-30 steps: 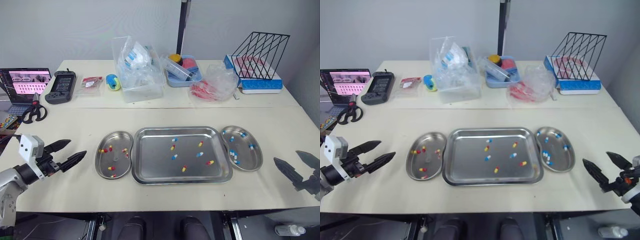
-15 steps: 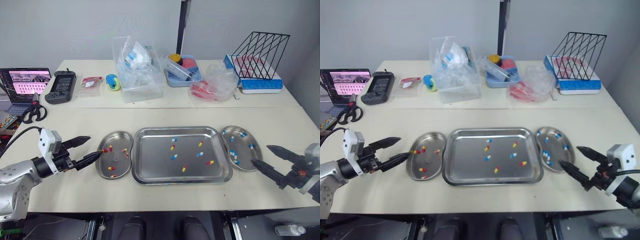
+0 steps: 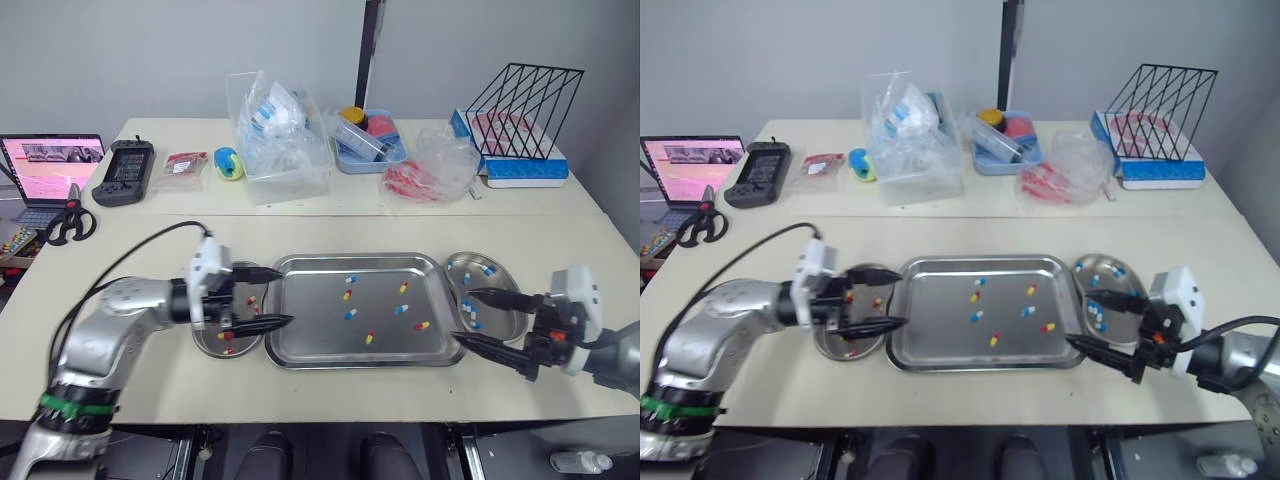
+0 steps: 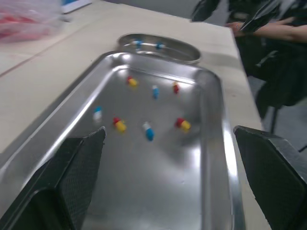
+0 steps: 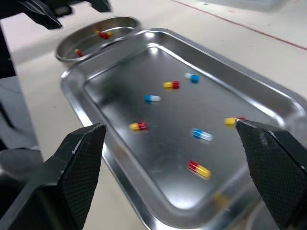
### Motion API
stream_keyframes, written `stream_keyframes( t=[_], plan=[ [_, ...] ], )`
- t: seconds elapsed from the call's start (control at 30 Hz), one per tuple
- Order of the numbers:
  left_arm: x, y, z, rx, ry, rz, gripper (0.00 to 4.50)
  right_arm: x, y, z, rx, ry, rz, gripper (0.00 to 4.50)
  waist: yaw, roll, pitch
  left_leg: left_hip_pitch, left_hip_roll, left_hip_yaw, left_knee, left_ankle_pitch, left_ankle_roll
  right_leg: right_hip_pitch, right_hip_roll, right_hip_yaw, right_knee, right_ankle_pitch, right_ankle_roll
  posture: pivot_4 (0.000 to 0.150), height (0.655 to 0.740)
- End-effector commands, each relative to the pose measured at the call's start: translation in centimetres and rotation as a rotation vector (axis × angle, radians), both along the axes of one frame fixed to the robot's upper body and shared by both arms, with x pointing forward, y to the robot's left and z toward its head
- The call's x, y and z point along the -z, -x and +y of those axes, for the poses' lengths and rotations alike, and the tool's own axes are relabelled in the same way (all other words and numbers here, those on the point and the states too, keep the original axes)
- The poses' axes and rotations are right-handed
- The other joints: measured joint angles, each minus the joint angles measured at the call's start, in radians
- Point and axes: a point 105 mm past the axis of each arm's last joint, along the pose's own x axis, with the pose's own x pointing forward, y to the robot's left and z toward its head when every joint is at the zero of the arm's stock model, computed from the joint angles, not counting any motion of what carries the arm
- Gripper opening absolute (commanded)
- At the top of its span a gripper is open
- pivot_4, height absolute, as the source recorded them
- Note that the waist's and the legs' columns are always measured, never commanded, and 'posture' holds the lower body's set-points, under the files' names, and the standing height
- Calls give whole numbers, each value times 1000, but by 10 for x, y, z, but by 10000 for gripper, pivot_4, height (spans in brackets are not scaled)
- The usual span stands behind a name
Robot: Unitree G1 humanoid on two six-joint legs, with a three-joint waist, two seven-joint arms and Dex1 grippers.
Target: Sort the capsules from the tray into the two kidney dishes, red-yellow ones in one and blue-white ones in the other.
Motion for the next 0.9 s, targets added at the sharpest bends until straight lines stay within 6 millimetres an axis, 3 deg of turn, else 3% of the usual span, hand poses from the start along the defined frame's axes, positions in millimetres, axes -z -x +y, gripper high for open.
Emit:
stream_keyframes(
  t=[0.03, 0.13, 0.23, 0.33, 0.47, 0.9],
  plan=[
    [1, 2, -27, 83, -10, 15, 45000, -3, 0, 11, -54, 21, -15, 44868, 0, 0, 0, 0, 0, 0, 0, 0, 0, 0, 0, 0, 0, 0, 0, 1500, 7275],
    [5, 1, -40, 105, -25, 35, 45000, -2, -2, 13, -53, 19, -14, 44868, 0, 0, 0, 0, 0, 0, 0, 0, 0, 0, 0, 0, 0, 0, 0, 1500, 7275],
    [10, -5, -52, 81, -65, 15, 36511, -1, -3, 14, -48, 15, -11, 45000, 0, 0, 0, 0, 0, 0, 0, 0, 0, 0, 0, 0, 0, 0, 0, 1500, 7275],
    [18, 2, -67, 101, -119, 47, 27158, 2, -2, 14, -34, 13, 0, 45000, 2, 0, 0, 0, 0, 0, 1, 0, 0, 0, 0, 0, 0, 0, 0, 1500, 7275],
    [28, -3, -85, 68, -205, 57, 27158, 6, -1, 14, -22, 8, 10, 45000, 8, -1, 0, -1, -1, -1, 2, 0, 0, 0, 0, 0, 0, 0, 1, 1500, 7275],
    [47, -9, -109, 73, -335, 8, 27158, 11, 1, 23, -19, -15, 6, 45000, 8, -1, 0, -1, -1, -1, 2, 0, 0, 0, 0, 0, 0, 0, 1, 1500, 7275]
  ],
)
